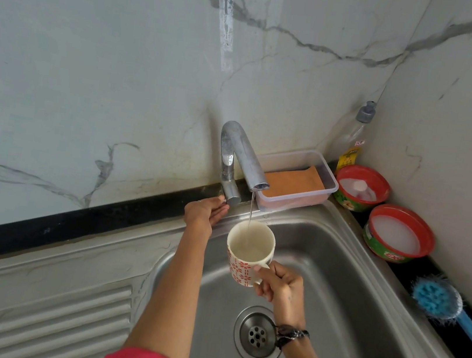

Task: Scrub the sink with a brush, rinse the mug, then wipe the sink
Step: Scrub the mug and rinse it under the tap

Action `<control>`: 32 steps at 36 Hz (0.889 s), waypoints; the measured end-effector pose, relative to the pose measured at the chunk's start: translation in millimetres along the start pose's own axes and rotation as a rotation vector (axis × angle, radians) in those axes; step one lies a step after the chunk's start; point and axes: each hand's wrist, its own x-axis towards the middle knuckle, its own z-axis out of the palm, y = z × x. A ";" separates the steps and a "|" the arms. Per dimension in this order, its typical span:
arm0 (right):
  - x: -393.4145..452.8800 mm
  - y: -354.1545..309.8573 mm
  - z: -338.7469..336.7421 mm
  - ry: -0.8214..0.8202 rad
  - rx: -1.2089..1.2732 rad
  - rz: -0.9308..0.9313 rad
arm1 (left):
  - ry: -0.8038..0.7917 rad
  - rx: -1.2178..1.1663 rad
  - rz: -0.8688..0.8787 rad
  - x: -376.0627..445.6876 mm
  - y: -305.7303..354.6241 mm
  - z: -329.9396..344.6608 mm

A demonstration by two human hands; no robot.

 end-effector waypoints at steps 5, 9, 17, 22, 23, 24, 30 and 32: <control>-1.5 -0.9 0.2 -0.010 -0.007 0.004 | -0.007 0.002 -0.006 0.5 0.0 -0.3; -1.4 -0.5 -0.2 -0.003 -0.012 0.004 | -0.011 0.003 -0.002 0.4 0.2 -0.3; 0.5 0.4 -0.2 -0.010 -0.007 0.003 | 0.006 0.032 0.002 4.2 0.5 1.0; 2.3 2.1 -1.0 -0.032 -0.019 -0.014 | 0.002 0.067 0.020 7.4 -0.4 1.4; 2.5 1.9 -1.0 -0.035 -0.020 -0.019 | -0.001 0.076 0.030 7.9 -0.9 1.0; 2.8 1.8 -0.8 -0.035 -0.014 -0.025 | -0.003 0.092 0.044 8.3 -1.6 0.9; 4.0 4.4 1.0 -0.014 -0.042 -0.033 | 0.013 0.235 0.123 11.3 -4.7 0.2; 4.3 5.5 2.1 -0.009 -0.049 -0.037 | 0.017 0.261 0.128 12.7 -4.7 0.3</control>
